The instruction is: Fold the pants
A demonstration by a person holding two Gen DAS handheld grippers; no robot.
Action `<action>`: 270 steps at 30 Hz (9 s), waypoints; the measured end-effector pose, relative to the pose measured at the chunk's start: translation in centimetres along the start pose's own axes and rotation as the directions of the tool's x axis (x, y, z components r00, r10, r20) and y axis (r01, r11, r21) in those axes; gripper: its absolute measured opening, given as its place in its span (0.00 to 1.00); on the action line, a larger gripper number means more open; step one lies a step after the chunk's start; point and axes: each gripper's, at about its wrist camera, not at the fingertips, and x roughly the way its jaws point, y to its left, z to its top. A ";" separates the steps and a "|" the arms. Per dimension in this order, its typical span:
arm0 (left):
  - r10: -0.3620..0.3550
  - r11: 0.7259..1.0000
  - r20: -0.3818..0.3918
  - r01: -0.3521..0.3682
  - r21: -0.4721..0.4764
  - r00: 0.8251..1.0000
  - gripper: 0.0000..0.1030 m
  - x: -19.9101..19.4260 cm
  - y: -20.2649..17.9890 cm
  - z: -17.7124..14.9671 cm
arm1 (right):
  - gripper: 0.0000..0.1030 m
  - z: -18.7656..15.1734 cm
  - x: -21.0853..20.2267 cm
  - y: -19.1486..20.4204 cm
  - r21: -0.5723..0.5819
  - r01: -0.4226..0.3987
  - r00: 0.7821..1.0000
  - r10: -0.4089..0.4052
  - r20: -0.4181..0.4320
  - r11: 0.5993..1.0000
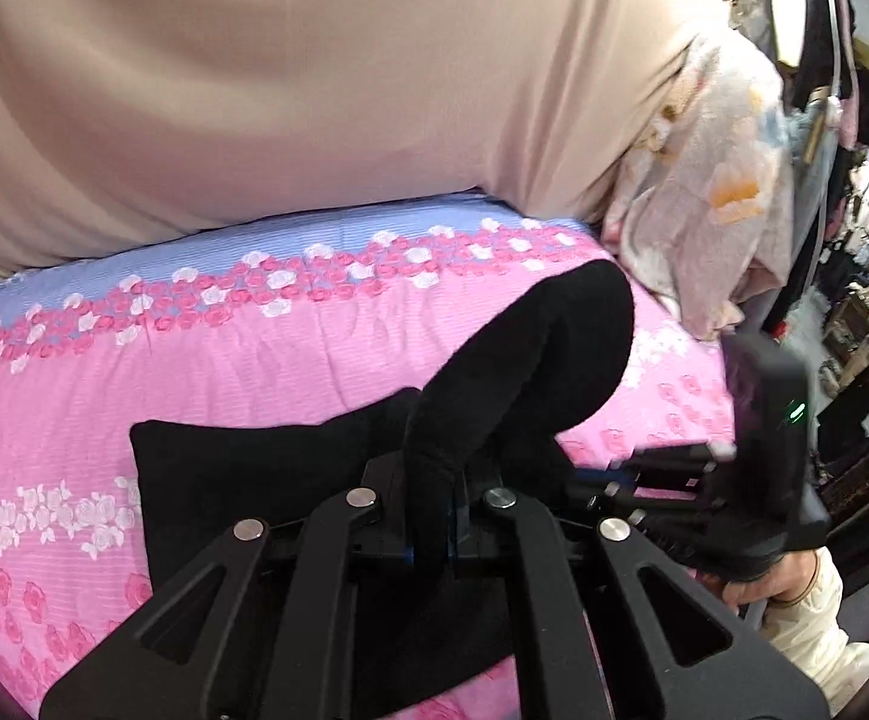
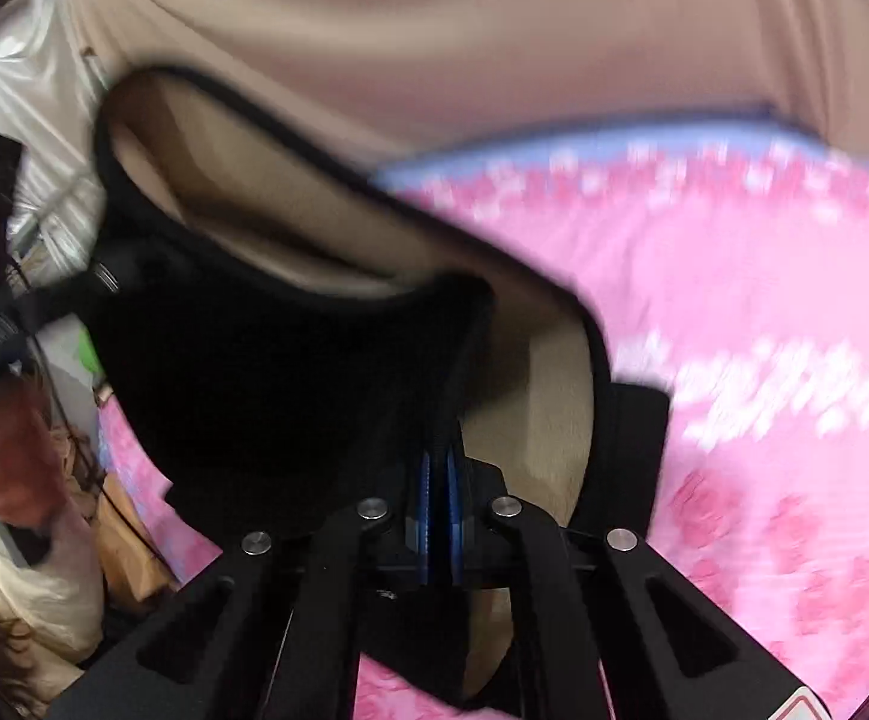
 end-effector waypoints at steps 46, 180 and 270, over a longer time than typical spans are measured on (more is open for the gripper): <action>0.476 0.812 -0.149 -0.498 -0.306 0.867 0.74 -1.6 15.0 -13.1 | 0.00 3.1 15.7 10.5 -0.159 0.125 0.971 -0.154 -0.184 0.979; 0.492 0.812 -0.137 -0.510 -0.284 0.860 0.50 -6.2 28.5 -10.8 | 0.50 3.1 8.6 4.5 -0.007 0.146 0.982 -0.146 -0.120 0.989; 0.044 0.999 -0.069 -0.043 0.016 0.997 0.82 2.6 13.8 -3.3 | 0.45 12.7 15.5 2.3 0.084 0.014 1.000 -0.015 0.002 0.996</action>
